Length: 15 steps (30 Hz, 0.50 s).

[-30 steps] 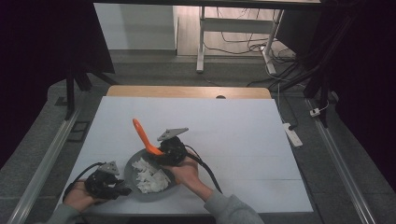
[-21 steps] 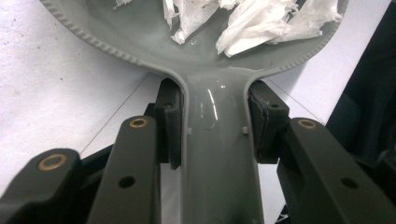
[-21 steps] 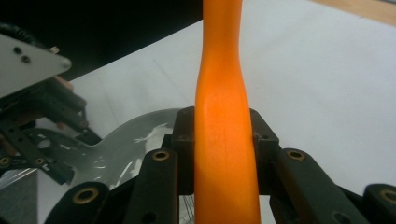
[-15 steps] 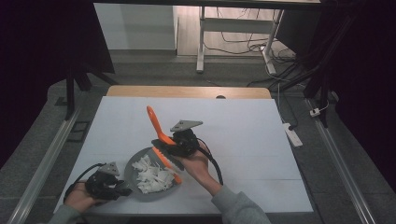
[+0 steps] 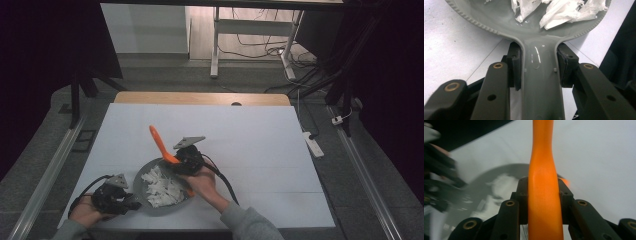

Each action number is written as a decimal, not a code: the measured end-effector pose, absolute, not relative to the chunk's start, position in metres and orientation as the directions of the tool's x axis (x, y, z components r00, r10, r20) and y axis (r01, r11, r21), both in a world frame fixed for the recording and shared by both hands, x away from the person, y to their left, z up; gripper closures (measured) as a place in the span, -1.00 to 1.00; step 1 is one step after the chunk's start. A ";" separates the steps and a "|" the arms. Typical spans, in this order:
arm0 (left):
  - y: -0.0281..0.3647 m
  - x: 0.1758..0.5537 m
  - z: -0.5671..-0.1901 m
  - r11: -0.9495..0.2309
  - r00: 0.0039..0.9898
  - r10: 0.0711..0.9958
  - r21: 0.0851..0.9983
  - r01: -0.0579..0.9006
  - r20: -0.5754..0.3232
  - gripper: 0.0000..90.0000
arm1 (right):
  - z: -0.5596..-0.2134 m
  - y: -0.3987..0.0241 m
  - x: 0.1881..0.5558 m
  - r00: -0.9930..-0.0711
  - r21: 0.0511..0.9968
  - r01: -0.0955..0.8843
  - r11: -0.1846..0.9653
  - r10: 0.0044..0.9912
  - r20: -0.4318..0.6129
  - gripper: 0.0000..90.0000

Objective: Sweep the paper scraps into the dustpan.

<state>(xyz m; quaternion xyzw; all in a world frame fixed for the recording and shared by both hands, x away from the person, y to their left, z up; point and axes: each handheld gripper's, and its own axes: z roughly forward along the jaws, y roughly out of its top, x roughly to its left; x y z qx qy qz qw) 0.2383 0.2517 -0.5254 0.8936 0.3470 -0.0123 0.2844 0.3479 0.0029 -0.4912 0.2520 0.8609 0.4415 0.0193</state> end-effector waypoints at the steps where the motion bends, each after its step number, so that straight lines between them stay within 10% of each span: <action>1: 0.252 0.238 -0.526 -0.598 0.759 0.613 0.500 0.626 -0.217 0.36 | -0.491 0.008 0.345 -0.879 0.771 0.410 0.487 0.437 0.192 0.56; 15: 0.252 0.237 -0.527 -0.584 0.754 0.618 0.512 0.630 -0.223 0.36 | -0.451 -0.015 0.343 -0.878 0.843 0.356 0.403 0.453 0.155 0.56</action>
